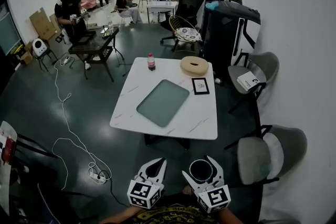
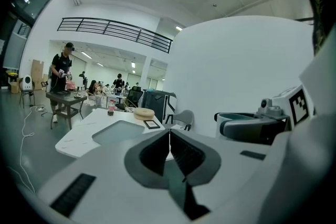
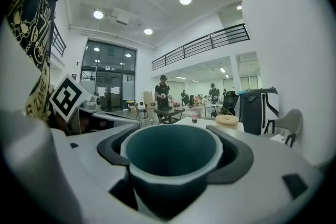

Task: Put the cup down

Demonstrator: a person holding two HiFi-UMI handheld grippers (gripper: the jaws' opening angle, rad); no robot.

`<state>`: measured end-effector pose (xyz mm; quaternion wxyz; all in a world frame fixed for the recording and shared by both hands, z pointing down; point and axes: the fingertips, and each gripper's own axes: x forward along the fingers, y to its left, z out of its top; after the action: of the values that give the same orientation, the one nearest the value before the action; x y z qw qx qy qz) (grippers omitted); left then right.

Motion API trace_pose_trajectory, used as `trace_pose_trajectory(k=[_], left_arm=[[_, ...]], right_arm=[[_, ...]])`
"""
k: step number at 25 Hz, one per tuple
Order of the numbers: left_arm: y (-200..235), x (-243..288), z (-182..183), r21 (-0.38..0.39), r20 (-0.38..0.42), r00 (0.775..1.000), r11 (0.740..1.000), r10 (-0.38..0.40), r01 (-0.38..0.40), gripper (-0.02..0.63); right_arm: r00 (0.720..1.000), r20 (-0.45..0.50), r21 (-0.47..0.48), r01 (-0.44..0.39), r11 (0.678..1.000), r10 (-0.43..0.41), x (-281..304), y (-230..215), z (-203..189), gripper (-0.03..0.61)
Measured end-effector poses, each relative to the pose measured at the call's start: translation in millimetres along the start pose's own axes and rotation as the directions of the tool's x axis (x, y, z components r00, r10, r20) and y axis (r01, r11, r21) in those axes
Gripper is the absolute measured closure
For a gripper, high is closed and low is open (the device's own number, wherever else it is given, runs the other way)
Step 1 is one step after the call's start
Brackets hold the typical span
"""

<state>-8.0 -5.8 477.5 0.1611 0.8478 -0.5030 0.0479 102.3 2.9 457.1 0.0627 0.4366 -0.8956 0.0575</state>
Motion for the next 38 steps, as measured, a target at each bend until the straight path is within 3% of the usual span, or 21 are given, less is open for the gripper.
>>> trace_pose_trajectory(k=[17, 24, 38], left_arm=[[-19, 52, -1, -0.045, -0.004, 0.98, 0.979, 0.201, -0.201, 0.601], [-18, 63, 2, -0.039, -0.01, 0.974, 0.973, 0.228, -0.229, 0.601], [36, 95, 23, -0.029, -0.007, 0.979, 0.979, 0.203, -0.203, 0.601]], right_arm=[[0.986, -0.028, -0.04, -0.163, 0.986, 0.162, 21, -74, 13, 0.196], [0.978, -0.025, -0.039, -0.21, 0.977, 0.209, 28, -84, 10, 0.196], [0.985, -0.05, -0.05, -0.167, 0.985, 0.165, 88, -89, 18, 0.196]])
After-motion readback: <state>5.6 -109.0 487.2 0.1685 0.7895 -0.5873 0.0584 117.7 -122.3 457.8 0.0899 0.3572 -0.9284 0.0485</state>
